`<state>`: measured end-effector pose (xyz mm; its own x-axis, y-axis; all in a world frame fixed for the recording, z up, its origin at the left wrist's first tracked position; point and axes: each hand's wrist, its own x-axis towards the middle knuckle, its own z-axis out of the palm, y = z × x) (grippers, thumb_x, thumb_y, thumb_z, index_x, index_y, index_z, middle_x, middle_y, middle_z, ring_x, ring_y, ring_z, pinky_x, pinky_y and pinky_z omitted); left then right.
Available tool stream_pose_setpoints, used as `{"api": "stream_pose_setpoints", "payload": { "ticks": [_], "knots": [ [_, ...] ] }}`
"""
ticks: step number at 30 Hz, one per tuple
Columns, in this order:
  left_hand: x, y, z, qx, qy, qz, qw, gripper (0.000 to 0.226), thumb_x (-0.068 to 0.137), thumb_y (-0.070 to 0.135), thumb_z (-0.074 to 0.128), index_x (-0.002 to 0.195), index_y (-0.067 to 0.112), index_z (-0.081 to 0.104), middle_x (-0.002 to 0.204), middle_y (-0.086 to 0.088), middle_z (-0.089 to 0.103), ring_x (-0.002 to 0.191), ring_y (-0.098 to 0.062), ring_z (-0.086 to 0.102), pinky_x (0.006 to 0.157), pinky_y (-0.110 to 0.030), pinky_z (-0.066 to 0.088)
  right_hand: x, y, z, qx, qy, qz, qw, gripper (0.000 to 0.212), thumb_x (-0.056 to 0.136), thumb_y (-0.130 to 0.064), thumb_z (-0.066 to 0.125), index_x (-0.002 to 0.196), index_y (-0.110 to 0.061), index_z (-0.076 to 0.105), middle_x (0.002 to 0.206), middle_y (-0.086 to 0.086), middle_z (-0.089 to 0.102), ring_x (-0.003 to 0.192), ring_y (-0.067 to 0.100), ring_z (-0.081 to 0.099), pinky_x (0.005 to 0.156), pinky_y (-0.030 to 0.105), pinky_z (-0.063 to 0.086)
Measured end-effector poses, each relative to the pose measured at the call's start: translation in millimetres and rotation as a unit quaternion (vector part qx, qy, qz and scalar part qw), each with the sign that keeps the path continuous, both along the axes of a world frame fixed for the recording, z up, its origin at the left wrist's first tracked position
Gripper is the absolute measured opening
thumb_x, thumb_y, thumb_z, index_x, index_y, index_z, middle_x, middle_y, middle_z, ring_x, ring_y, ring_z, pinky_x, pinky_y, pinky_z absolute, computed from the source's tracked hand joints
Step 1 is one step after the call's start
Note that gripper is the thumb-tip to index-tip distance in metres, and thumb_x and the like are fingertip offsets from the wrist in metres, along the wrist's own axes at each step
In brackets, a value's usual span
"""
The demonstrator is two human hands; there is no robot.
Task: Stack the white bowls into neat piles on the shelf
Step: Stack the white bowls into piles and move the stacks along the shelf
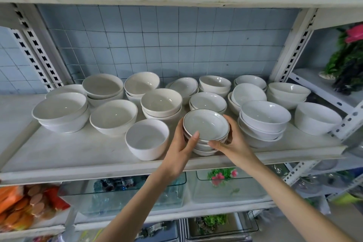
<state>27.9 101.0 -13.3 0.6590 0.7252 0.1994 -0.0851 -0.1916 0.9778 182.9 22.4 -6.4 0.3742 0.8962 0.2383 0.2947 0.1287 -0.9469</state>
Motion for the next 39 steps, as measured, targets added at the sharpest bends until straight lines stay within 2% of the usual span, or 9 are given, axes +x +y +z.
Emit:
{"api": "stream_pose_setpoints", "payload": {
  "ticks": [2, 6, 12, 15, 18, 24, 30, 34, 39],
  "knots": [
    [-0.8, 1.5, -0.9, 0.003, 0.005, -0.011, 1.0, 0.051, 0.093, 0.035, 0.054, 0.135, 0.031, 0.026, 0.132, 0.024, 0.043, 0.121, 0.016, 0.04, 0.093, -0.003, 0.033, 2.5, -1.5, 1.6, -0.011, 0.0, 0.014, 1.0, 0.085, 0.05, -0.068, 0.076, 0.119, -0.038, 0.039, 0.121, -0.022, 0.05, 0.111, -0.012, 0.05, 0.09, 0.009, 0.041],
    [-0.8, 7.7, -6.1, 0.02, 0.03, -0.023, 0.999, 0.078, 0.076, 0.035, 0.073, 0.137, 0.029, 0.025, 0.138, 0.013, 0.043, 0.13, 0.001, 0.04, 0.103, -0.014, 0.035, 8.5, -5.3, 5.1, -0.033, 0.016, 0.032, 0.999, 0.087, 0.049, -0.074, 0.073, 0.12, -0.039, 0.039, 0.125, -0.022, 0.047, 0.112, -0.013, 0.05, 0.09, 0.01, 0.042],
    [5.3, 16.4, -10.7, 0.086, 0.094, -0.041, 0.991, 0.11, 0.062, 0.02, 0.088, 0.142, 0.018, 0.013, 0.141, 0.008, 0.036, 0.13, 0.005, 0.035, 0.106, -0.015, 0.032, 10.8, -5.3, -0.6, -0.069, 0.033, 0.056, 0.996, 0.09, 0.044, -0.069, 0.079, 0.12, -0.04, 0.04, 0.126, -0.022, 0.051, 0.117, -0.008, 0.05, 0.097, 0.016, 0.042],
    [6.2, 18.4, -12.4, 0.111, 0.109, -0.01, 0.988, 0.106, 0.061, 0.023, 0.089, 0.139, 0.025, 0.017, 0.141, 0.005, 0.039, 0.129, 0.005, 0.036, 0.105, -0.013, 0.032, 10.8, -6.3, -4.1, -0.072, 0.051, 0.061, 0.994, 0.093, 0.043, -0.065, 0.082, 0.121, -0.038, 0.04, 0.126, -0.021, 0.052, 0.116, -0.008, 0.051, 0.093, 0.013, 0.043],
    [4.8, 18.4, -10.2, 0.111, 0.106, 0.015, 0.988, 0.103, 0.057, 0.019, 0.09, 0.134, 0.033, 0.023, 0.134, 0.01, 0.046, 0.121, 0.016, 0.039, 0.097, -0.004, 0.031, 11.1, -6.5, -4.9, -0.082, 0.043, 0.084, 0.992, 0.098, 0.043, -0.058, 0.086, 0.124, -0.034, 0.038, 0.124, -0.021, 0.053, 0.117, -0.005, 0.052, 0.091, 0.013, 0.044],
    [4.9, 16.5, -8.6, 0.108, 0.114, 0.036, 0.987, 0.11, 0.055, 0.02, 0.092, 0.143, 0.02, 0.026, 0.133, 0.009, 0.047, 0.118, 0.01, 0.041, 0.092, 0.001, 0.031, 15.6, -4.4, -3.8, -0.079, 0.061, 0.082, 0.992, 0.104, 0.03, -0.056, 0.09, 0.12, -0.033, 0.043, 0.124, -0.014, 0.055, 0.111, -0.004, 0.056, 0.088, 0.019, 0.05],
    [1.9, 13.8, -0.7, 0.086, 0.102, 0.042, 0.99, 0.111, 0.049, 0.026, 0.094, 0.14, 0.024, 0.03, 0.135, 0.01, 0.049, 0.12, 0.007, 0.045, 0.101, -0.014, 0.038, 16.6, -6.6, -0.4, -0.089, 0.034, 0.096, 0.991, 0.105, 0.036, -0.048, 0.092, 0.125, -0.04, 0.039, 0.125, -0.022, 0.055, 0.12, 0.002, 0.052, 0.094, 0.023, 0.048],
    [1.1, 8.4, 15.4, 0.077, 0.077, 0.04, 0.993, 0.107, 0.05, 0.024, 0.093, 0.136, 0.033, 0.03, 0.132, 0.015, 0.05, 0.118, 0.013, 0.045, 0.095, -0.006, 0.037, 14.7, -6.4, 8.6, -0.055, 0.048, 0.08, 0.994, 0.107, 0.031, -0.044, 0.094, 0.124, -0.042, 0.041, 0.124, -0.024, 0.056, 0.119, 0.001, 0.053, 0.09, 0.02, 0.049],
    [-2.0, 0.4, 32.9, 0.079, 0.049, 0.046, 0.995, 0.107, 0.047, 0.04, 0.089, 0.138, 0.031, 0.032, 0.129, 0.019, 0.053, 0.12, 0.003, 0.05, 0.1, -0.019, 0.043, 15.4, -9.2, 31.7, -0.015, 0.039, 0.079, 0.996, 0.111, 0.031, -0.045, 0.093, 0.128, -0.04, 0.039, 0.129, -0.019, 0.054, 0.121, 0.002, 0.051, 0.097, 0.018, 0.045]
  ]
}}
